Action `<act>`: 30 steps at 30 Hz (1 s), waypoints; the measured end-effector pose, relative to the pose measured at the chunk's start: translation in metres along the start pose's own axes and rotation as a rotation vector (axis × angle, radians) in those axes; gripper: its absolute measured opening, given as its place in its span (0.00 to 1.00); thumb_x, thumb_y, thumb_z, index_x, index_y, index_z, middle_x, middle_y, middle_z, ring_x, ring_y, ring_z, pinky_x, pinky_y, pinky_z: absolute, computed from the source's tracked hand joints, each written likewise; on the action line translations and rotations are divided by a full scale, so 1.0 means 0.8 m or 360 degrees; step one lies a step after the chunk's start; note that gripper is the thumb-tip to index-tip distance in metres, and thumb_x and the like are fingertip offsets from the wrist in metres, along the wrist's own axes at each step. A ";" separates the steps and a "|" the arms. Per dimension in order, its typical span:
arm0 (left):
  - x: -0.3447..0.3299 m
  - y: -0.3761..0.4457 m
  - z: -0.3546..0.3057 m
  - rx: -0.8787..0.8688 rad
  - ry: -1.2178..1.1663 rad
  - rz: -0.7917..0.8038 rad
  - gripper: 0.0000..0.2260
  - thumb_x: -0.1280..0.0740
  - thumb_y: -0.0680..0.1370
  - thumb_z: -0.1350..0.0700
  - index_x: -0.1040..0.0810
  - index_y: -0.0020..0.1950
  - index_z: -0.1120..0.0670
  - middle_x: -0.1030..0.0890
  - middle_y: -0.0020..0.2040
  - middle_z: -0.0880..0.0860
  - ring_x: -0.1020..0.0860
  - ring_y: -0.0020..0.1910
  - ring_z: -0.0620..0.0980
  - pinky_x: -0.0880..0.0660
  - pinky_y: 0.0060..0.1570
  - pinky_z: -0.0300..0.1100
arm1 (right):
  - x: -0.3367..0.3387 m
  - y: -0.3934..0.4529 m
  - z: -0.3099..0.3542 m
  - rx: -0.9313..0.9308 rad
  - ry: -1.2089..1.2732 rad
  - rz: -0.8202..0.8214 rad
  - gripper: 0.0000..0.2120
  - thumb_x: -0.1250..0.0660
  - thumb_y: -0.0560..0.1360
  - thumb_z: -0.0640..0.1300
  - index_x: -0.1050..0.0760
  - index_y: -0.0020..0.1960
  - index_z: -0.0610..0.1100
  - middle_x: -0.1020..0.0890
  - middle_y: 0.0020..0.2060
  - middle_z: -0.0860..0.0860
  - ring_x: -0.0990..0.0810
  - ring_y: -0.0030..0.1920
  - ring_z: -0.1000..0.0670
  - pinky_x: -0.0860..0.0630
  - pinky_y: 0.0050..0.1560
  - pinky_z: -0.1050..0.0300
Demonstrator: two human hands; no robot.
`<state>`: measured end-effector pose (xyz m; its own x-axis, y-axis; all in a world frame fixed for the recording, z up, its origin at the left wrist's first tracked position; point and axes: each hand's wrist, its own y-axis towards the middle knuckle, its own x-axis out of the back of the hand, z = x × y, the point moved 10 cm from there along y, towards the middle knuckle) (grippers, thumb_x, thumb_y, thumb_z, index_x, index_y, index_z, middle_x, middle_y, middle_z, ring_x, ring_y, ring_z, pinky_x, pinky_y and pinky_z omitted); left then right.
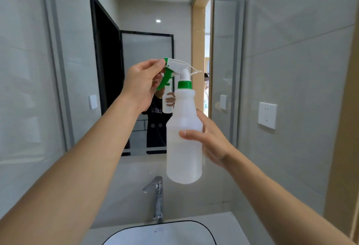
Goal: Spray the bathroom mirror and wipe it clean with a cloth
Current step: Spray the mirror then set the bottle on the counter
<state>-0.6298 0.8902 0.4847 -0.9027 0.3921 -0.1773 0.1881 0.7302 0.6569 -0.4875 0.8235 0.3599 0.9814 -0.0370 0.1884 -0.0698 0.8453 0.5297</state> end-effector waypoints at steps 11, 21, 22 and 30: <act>-0.017 -0.032 -0.026 -0.0200 0.0142 0.0105 0.08 0.35 0.82 0.60 0.21 0.44 0.55 0.24 0.38 0.51 0.28 0.38 0.45 0.31 0.41 0.38 | -0.001 -0.022 -0.003 0.0073 0.0089 0.0197 0.30 0.25 0.66 0.49 0.26 0.67 0.50 0.19 0.58 0.42 0.19 0.60 0.38 0.25 0.64 0.31; -0.042 -0.046 -0.028 -0.0414 0.0629 0.0372 0.07 0.42 0.83 0.61 0.29 0.48 0.62 0.31 0.36 0.52 0.34 0.34 0.44 0.35 0.37 0.36 | 0.003 -0.040 -0.014 0.0047 0.0115 0.0222 0.31 0.25 0.65 0.49 0.27 0.67 0.51 0.17 0.56 0.47 0.18 0.57 0.43 0.22 0.57 0.46; -0.042 -0.045 -0.026 -0.0407 0.0642 0.0381 0.08 0.42 0.83 0.61 0.29 0.48 0.64 0.32 0.35 0.51 0.34 0.34 0.44 0.35 0.37 0.37 | 0.003 -0.040 -0.014 0.0046 0.0110 0.0221 0.32 0.25 0.65 0.49 0.27 0.68 0.51 0.17 0.56 0.47 0.18 0.57 0.44 0.22 0.57 0.47; -0.044 -0.041 -0.015 -0.0207 0.0541 0.0329 0.21 0.43 0.86 0.54 0.35 0.32 0.53 0.35 0.29 0.46 0.38 0.29 0.44 0.41 0.34 0.40 | 0.002 -0.041 -0.016 0.0028 0.0124 0.0225 0.32 0.25 0.64 0.48 0.26 0.68 0.52 0.17 0.57 0.47 0.18 0.58 0.44 0.21 0.56 0.50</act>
<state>-0.6086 0.8458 0.4784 -0.9315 0.3001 0.2054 0.3479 0.5704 0.7440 -0.4809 0.8028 0.3321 0.9725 0.1234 0.1977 -0.2105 0.8295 0.5173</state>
